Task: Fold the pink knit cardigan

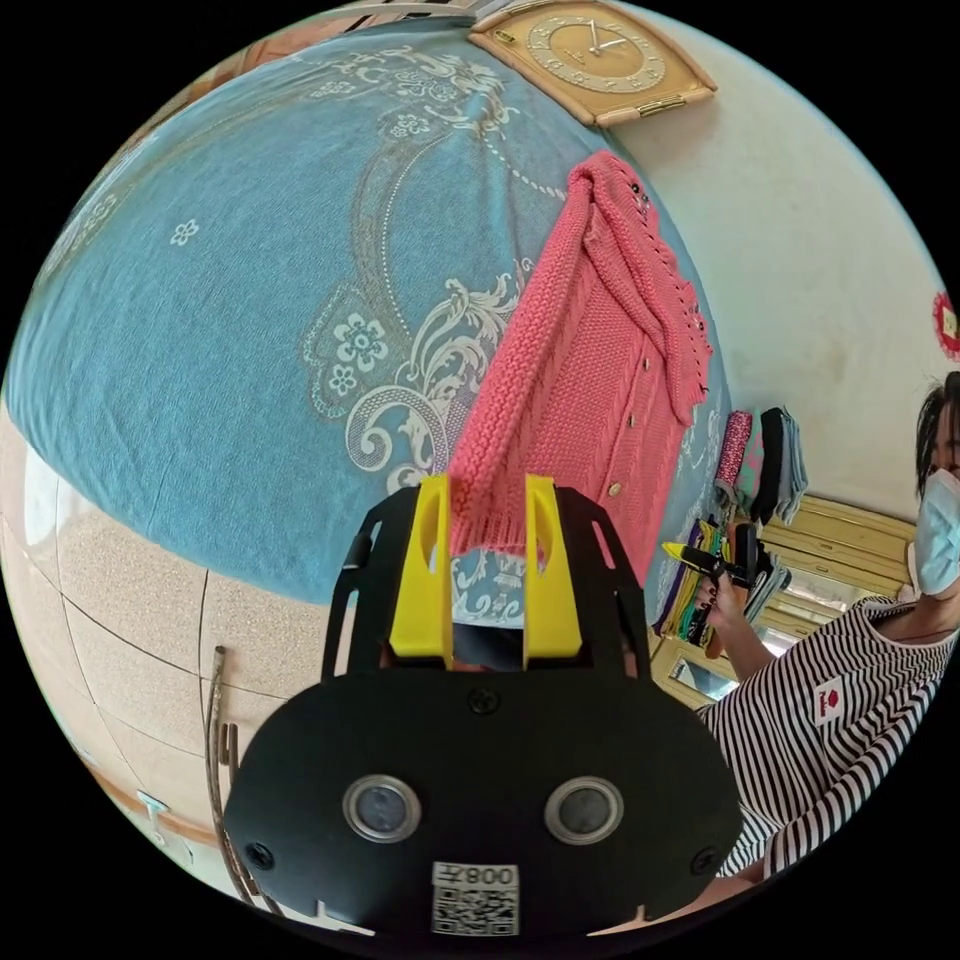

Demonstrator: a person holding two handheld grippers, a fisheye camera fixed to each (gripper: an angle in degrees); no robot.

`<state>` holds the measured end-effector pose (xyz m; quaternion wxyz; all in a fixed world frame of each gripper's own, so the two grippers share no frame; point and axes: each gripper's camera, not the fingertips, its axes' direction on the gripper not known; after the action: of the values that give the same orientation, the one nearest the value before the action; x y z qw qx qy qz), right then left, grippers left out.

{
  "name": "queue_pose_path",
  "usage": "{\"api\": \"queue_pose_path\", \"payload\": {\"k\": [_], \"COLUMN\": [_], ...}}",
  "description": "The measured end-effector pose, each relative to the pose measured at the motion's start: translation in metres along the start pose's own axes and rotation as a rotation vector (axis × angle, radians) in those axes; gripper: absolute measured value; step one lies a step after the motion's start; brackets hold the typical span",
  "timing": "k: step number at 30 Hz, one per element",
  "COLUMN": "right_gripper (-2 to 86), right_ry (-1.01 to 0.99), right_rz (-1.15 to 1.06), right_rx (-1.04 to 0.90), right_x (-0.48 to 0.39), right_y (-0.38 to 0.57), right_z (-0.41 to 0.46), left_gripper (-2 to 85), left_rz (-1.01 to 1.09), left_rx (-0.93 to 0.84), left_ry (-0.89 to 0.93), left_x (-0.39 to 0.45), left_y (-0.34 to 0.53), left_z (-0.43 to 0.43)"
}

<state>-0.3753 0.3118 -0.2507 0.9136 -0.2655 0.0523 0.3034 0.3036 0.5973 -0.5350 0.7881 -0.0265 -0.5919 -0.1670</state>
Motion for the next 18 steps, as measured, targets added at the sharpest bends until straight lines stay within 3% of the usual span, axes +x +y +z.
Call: {"api": "queue_pose_path", "payload": {"k": [18], "right_gripper": [6.8], "right_ry": [-0.087], "right_rz": [0.038], "right_rx": [-0.073], "right_x": [0.028], "right_y": [-0.005], "right_z": [0.050], "left_gripper": [7.8], "left_rz": [0.001], "left_rx": [-0.058], "left_ry": [-0.115], "left_x": [-0.013], "left_y": [-0.036], "left_z": [0.025]}}
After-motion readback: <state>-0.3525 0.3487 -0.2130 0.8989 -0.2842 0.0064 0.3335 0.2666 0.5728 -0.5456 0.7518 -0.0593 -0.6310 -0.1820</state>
